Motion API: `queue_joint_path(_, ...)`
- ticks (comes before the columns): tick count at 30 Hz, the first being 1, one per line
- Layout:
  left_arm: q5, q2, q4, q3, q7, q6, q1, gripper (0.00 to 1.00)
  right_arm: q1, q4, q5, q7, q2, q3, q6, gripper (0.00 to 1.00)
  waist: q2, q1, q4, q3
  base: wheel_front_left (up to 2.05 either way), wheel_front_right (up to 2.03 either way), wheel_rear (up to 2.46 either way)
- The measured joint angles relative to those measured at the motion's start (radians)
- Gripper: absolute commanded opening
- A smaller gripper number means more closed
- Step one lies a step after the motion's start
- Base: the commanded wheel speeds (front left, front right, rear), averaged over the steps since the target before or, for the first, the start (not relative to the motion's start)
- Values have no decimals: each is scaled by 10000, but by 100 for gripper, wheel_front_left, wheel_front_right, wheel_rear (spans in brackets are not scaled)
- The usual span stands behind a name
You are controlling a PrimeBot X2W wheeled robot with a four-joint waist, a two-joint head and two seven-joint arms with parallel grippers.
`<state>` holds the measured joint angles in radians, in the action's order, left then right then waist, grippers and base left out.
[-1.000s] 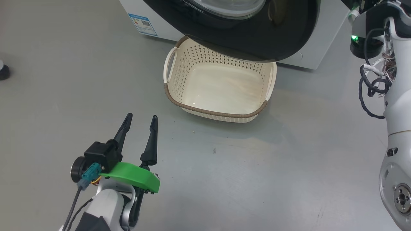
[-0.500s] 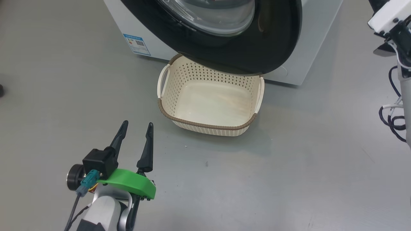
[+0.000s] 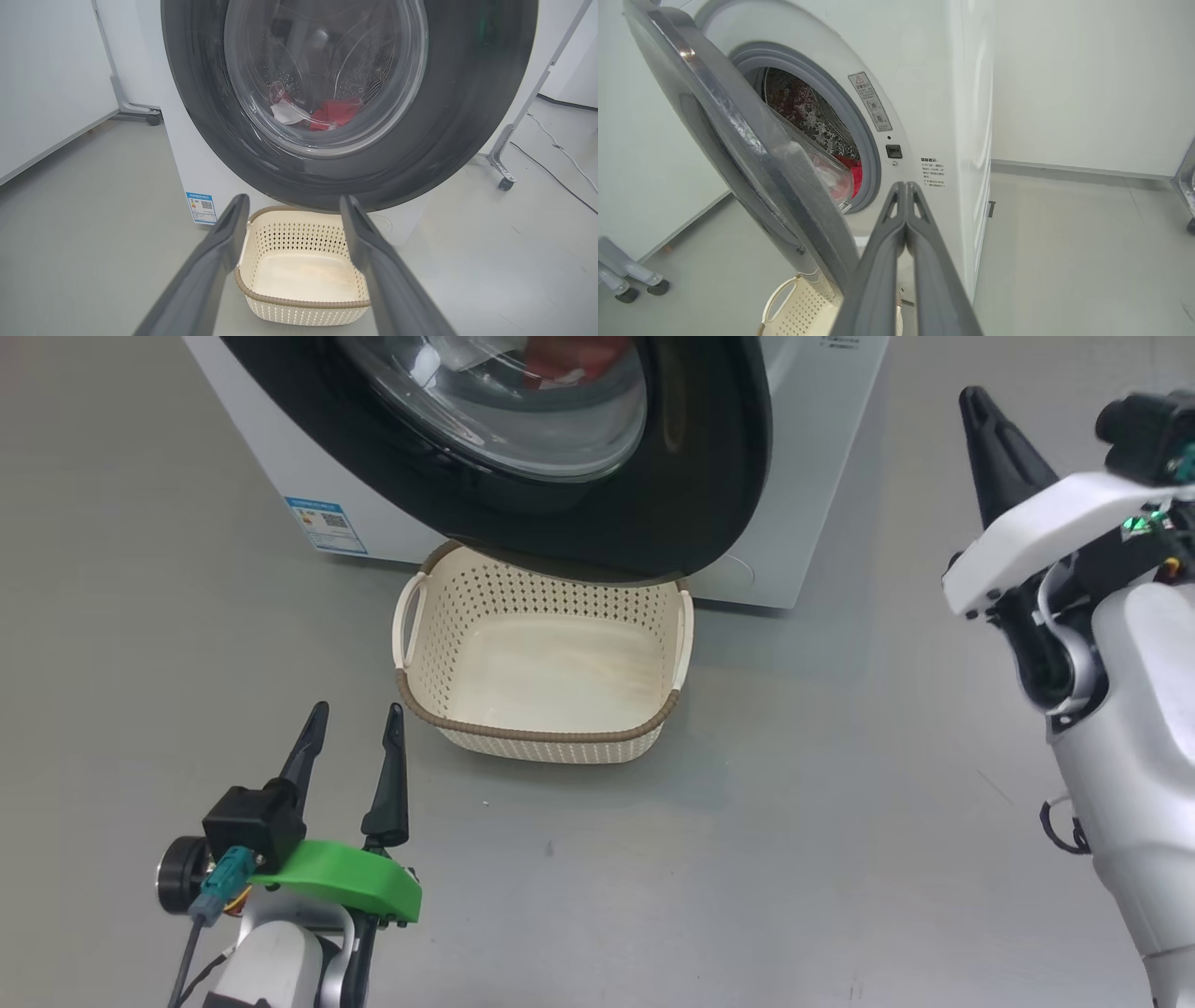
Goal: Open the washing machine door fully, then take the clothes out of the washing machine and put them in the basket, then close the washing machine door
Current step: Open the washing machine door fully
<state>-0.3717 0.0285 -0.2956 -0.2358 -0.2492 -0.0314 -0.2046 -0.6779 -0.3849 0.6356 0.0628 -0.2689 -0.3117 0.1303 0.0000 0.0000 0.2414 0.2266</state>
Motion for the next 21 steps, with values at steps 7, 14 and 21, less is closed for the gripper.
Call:
queue_joint_path(7,190,29,121,341,-2,-27,34,100,1257,234,-982,-1636,-63,-236,-182,0,0,0,-514,-115,0,0,0)
queue_joint_path(14,303,82,155,520,-2,-27,38,100,2484,286,-1507,-3080,224,-150,-876,100,0,0,-891,-176,0,0,0)
queue_joint_path(21,393,102,176,769,-2,-27,55,100,3274,525,-1559,-3219,633,38,-1344,100,0,0,-1105,-276,0,0,0)
